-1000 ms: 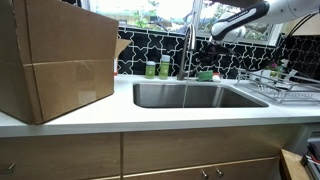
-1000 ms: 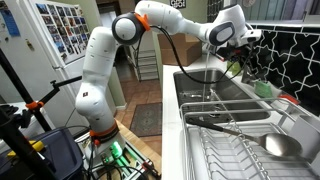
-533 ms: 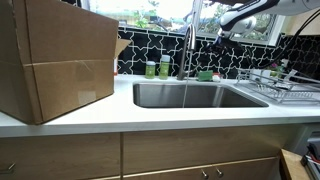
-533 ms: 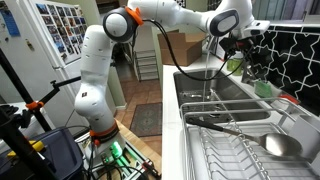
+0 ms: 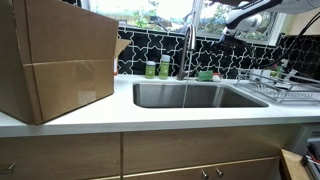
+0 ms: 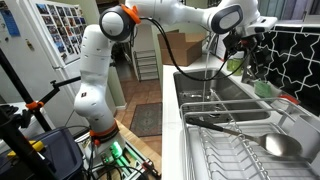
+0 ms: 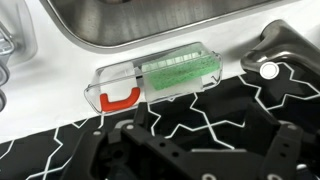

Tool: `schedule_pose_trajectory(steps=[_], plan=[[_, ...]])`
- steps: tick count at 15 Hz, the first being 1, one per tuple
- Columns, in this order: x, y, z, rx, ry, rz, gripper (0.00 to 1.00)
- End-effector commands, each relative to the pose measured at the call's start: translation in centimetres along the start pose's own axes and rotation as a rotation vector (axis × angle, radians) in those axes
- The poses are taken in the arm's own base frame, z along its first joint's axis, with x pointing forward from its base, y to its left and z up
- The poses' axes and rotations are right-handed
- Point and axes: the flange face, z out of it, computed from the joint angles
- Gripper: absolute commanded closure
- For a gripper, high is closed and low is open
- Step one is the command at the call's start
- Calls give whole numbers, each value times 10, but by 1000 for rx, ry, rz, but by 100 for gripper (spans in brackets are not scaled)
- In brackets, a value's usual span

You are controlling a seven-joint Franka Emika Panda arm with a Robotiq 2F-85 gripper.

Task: Open the tap using the faucet, remove the green sponge from the sponge holder and wet it on the tap before putting it in the sponge holder

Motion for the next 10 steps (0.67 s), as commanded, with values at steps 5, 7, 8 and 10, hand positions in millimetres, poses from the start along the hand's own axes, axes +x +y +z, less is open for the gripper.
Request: schedule_pose_trajectory(steps=[5,7,8,10], plan=[[14,-3,21,-25,10,-47,0],[18,-4,32,-21,-8,-38,0],[21,-4,39,-29,-8,-20,0],[23,-2,54,-41,-33,6,0]])
